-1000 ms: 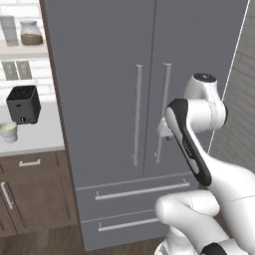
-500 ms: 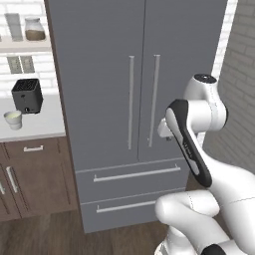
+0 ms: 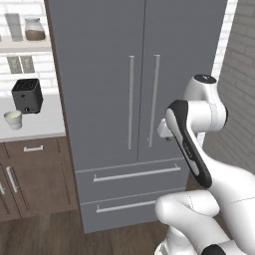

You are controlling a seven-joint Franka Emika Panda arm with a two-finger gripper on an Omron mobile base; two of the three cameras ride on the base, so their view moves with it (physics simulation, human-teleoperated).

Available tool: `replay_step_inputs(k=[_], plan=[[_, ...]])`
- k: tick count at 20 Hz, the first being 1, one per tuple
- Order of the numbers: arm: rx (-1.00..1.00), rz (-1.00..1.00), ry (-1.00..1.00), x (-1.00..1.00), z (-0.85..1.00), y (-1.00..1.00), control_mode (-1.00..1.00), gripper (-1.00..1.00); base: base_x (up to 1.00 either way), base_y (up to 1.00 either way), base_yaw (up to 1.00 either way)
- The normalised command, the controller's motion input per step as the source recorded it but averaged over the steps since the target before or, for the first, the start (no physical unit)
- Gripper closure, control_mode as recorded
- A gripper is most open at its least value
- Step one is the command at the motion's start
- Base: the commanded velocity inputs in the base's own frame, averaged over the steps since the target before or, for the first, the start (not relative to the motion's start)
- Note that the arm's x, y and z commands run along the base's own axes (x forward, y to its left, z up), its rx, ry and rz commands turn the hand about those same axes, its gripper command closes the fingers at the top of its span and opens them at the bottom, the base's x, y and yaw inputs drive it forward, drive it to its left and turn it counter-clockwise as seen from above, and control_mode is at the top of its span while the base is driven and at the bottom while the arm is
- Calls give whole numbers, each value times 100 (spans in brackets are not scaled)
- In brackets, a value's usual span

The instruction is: Grab a lemon wedge from the fridge and one ice cube from the ice bowl, and put them in the glass of lemonade.

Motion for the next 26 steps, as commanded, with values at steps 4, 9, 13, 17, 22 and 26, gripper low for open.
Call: replay_step_inputs(k=[4,9,13,17,22,26], plan=[[0,0,-4,-6,1,0,-100,-100,-2,0,0],[0,0,-25,-50,71,0,-100,-100,0,0,0],[0,-3,-48,-41,100,-1,-100,-100,0,0,0],[0,-10,-48,-12,69,0,-100,-100,0,0,0],[0,-11,-4,82,-20,-7,-100,-100,0,0,0],[-1,-6,11,100,-42,0,-100,-100,0,0,0]])
